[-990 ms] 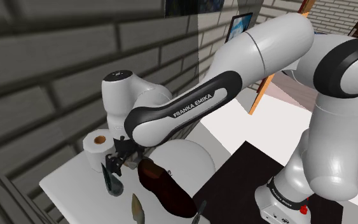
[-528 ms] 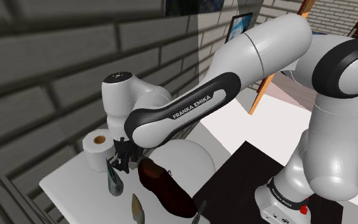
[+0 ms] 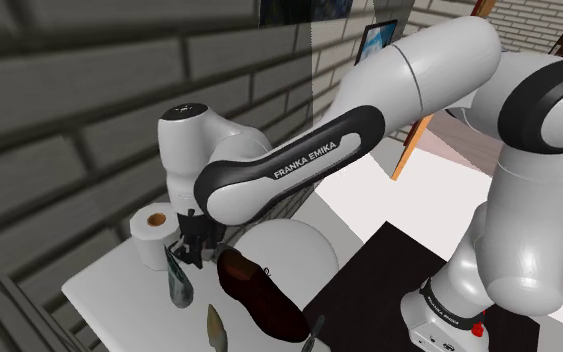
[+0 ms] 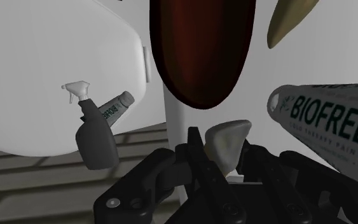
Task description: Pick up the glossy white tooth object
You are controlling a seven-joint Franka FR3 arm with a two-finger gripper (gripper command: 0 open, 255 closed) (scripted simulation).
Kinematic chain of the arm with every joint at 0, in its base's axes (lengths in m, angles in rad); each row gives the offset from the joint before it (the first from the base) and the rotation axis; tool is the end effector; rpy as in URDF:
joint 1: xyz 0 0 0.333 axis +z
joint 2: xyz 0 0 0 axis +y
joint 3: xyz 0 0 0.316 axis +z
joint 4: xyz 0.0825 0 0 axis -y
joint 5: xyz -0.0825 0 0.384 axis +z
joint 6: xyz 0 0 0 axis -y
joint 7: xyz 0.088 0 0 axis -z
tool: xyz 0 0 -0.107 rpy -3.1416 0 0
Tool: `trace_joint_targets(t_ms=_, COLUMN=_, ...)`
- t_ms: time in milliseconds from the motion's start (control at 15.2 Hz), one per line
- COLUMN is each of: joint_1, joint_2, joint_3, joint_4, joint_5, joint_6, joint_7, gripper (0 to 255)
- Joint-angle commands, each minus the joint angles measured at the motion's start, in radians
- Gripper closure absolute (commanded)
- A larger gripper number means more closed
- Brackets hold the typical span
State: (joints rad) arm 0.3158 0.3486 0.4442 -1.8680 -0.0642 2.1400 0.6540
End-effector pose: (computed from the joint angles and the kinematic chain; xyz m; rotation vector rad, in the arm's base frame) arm 0.4632 0.4143 0.3423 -3.0875 -0.1878 0.1435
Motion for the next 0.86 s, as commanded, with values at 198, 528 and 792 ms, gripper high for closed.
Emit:
trace_joint_targets(t_ms=198, joint_1=-0.005, joint_2=-0.031, joint_3=0.007, joint_4=0.028, joint_5=0.015, joint_6=-0.057, joint_7=-0.005, gripper=255)
trace_joint_targets(t_ms=528, joint_1=-0.009, joint_2=-0.059, joint_3=0.012, joint_4=0.062, joint_5=0.028, joint_6=-0.116, joint_7=-0.010, gripper=255)
trace_joint_targets(t_ms=792, joint_1=-0.010, joint_2=-0.070, joint_3=0.014, joint_4=0.078, joint_5=0.033, joint_6=-0.142, joint_7=-0.012, gripper=255)
